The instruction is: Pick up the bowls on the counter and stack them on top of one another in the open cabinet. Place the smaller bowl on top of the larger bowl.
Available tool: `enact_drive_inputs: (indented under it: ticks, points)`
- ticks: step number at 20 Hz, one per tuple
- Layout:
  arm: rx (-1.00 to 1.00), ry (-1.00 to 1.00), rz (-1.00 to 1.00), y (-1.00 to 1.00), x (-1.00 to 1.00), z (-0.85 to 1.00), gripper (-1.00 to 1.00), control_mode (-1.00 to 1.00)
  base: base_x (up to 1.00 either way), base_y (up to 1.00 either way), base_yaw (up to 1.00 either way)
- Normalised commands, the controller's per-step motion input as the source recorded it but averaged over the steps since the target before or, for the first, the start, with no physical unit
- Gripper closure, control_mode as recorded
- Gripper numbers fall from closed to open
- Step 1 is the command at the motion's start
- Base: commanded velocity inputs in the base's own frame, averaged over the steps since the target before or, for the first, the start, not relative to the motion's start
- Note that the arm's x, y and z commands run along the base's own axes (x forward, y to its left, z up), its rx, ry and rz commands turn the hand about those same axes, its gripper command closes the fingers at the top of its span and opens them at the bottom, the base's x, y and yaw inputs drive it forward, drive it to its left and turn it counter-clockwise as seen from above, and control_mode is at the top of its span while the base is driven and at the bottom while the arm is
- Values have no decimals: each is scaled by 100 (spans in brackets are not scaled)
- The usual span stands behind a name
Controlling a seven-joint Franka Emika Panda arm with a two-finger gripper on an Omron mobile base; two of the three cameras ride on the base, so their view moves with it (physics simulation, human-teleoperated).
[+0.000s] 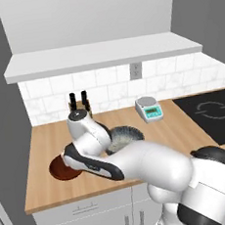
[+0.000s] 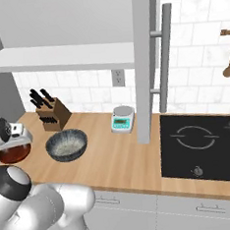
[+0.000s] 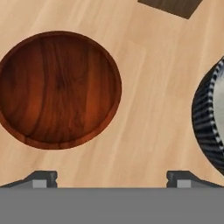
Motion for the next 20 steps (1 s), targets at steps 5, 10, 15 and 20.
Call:
enact_drive_inputs:
  ticks: [5, 10, 15, 20]
  points:
    - [12, 0, -10, 0, 17, -31, -100, -100, 0, 0, 0]
    - [1, 0, -9, 4, 40, -25, -100, -100, 0, 0, 0]
    - [0, 3, -3, 15, 18, -13, -100, -100, 0, 0, 0]
    - [0, 8, 0, 18, 20, -16, -100, -100, 0, 0, 0]
